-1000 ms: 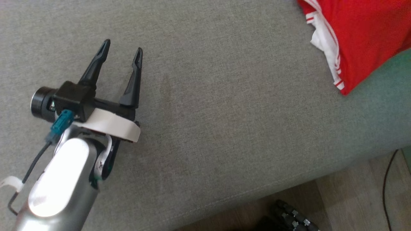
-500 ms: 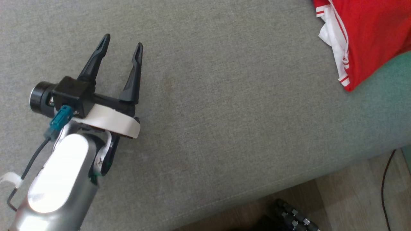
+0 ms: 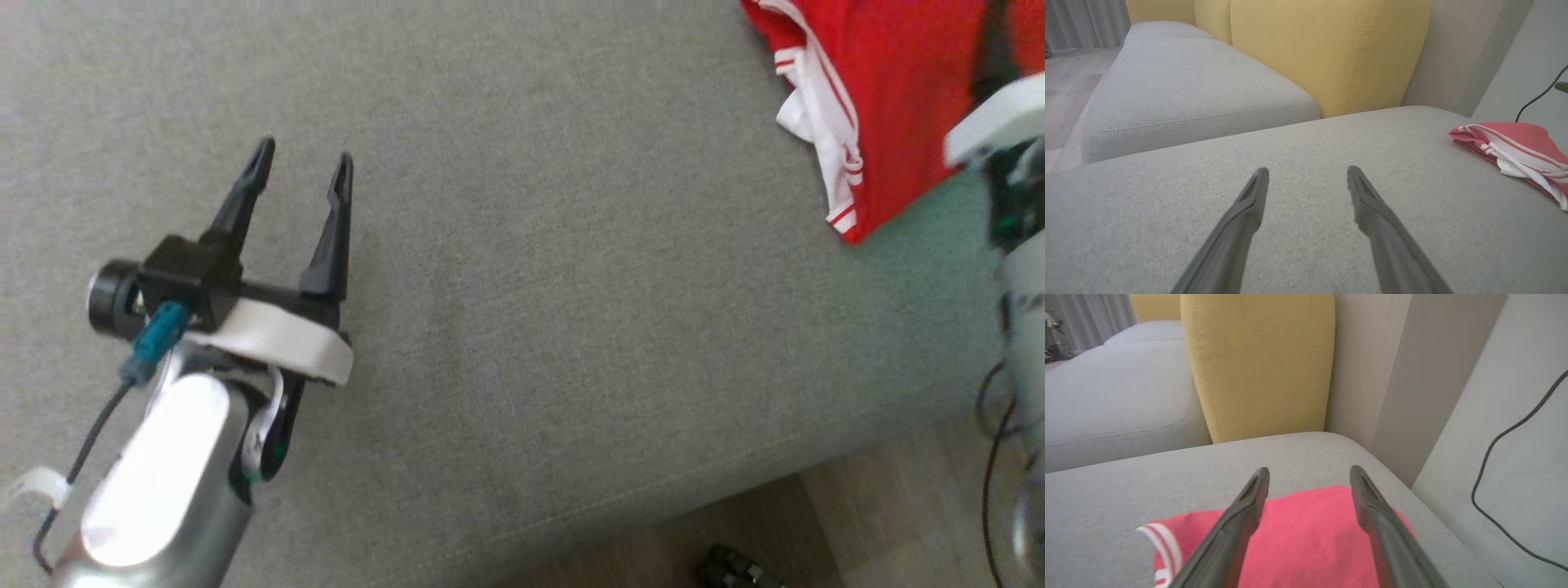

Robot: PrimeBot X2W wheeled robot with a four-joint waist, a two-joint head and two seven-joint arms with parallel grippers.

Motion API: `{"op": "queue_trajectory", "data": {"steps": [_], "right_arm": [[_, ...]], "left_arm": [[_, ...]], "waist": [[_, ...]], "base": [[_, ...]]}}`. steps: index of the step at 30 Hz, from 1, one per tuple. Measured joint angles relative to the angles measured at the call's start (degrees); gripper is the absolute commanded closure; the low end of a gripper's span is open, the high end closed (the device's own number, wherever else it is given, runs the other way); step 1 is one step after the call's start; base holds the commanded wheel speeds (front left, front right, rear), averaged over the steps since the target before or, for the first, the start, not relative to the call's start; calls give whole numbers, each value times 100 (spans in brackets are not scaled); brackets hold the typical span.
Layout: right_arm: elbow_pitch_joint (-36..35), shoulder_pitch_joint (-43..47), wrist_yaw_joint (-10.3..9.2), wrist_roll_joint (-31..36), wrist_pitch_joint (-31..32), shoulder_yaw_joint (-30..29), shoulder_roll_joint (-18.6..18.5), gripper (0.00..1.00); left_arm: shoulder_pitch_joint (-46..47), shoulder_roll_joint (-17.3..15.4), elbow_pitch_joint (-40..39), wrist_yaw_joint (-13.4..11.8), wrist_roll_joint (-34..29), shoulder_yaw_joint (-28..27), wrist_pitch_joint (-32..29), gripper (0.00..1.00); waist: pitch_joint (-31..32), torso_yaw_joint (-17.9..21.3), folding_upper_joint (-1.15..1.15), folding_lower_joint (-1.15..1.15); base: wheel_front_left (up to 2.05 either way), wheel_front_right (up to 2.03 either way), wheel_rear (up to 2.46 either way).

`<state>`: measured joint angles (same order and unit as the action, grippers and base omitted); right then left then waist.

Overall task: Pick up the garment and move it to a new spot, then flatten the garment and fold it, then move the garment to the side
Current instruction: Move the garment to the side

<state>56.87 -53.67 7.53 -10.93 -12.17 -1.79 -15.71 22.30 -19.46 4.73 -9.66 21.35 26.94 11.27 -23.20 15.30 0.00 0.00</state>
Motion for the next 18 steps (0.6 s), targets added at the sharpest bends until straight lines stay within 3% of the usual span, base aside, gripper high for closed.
{"op": "queue_trajectory", "data": {"steps": [12, 18], "right_arm": [[-2095, 1944, 0, -159, -143, 207, 671, 0], [-3182, 2758, 0, -25, 187, 276, 854, 0]], "left_arm": [[-551, 26, 134, -152, 238, -174, 170, 0], [-835, 91, 224, -246, 361, -261, 244, 0]], "waist": [[665, -289, 0, 0], [948, -596, 0, 0]], "base": [[0, 0, 0], [0, 0, 0]]}}
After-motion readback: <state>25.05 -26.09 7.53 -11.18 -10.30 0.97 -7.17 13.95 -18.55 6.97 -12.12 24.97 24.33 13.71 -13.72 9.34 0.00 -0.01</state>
